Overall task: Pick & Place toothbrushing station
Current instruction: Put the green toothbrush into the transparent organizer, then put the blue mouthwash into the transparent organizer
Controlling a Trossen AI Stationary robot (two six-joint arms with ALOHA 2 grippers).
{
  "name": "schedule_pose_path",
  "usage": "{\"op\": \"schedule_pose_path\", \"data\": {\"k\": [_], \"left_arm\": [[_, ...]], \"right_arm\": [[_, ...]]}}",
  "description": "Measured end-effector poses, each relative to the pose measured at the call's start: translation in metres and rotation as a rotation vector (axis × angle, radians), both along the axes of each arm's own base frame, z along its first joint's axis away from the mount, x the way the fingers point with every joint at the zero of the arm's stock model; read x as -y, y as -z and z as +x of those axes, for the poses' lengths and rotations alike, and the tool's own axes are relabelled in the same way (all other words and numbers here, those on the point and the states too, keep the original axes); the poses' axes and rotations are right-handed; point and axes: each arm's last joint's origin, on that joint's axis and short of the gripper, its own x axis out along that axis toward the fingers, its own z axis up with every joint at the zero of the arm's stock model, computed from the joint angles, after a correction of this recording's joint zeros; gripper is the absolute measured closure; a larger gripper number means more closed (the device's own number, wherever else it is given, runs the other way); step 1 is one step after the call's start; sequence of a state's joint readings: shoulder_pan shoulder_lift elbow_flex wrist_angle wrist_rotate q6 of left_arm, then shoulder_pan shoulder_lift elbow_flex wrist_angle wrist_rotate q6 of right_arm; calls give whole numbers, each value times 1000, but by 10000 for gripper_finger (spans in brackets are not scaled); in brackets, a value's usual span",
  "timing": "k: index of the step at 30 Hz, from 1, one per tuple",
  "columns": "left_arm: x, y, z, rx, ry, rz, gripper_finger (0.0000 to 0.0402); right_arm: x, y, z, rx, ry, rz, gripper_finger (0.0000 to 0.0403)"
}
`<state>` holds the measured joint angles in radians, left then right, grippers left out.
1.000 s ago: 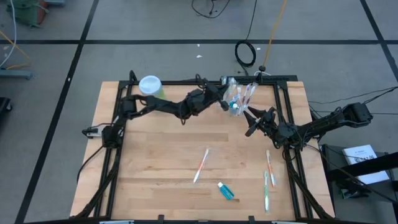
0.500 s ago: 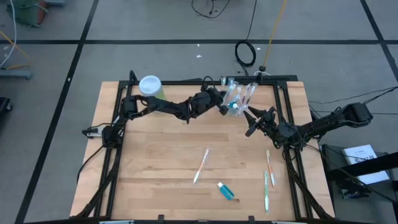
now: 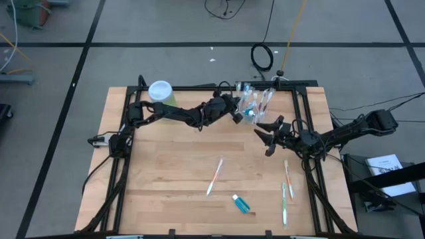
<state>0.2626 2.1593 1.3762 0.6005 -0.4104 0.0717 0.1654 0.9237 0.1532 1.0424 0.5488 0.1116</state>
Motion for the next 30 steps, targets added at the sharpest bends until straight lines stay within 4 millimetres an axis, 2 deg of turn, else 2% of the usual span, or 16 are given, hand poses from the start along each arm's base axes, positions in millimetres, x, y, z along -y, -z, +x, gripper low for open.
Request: {"op": "schedule_pose_path", "data": {"k": [7,13,16,21,26,30], "left_arm": [[1,7,-2,-77,-5,-14,313],[6,5,-5,-155,-4,-23,242],[14,-9,-10,-209,-24,-3,207],[26,-48,-28,-282,-58,-6,168],[47,-89,-53,-339,38,-45,161],[66,-110,-73,-438,192,-44,160]], "right_arm": [[0,0,0,1,-1,0,261],[0,-1,0,8,-1,1,261],[0,-1,0,6,0,-2,261],[0,-1,0,7,0,-1,261],[0,-1,0,6,-1,-2,261],[-1,-1,0,0,-25,-23,261]]}}
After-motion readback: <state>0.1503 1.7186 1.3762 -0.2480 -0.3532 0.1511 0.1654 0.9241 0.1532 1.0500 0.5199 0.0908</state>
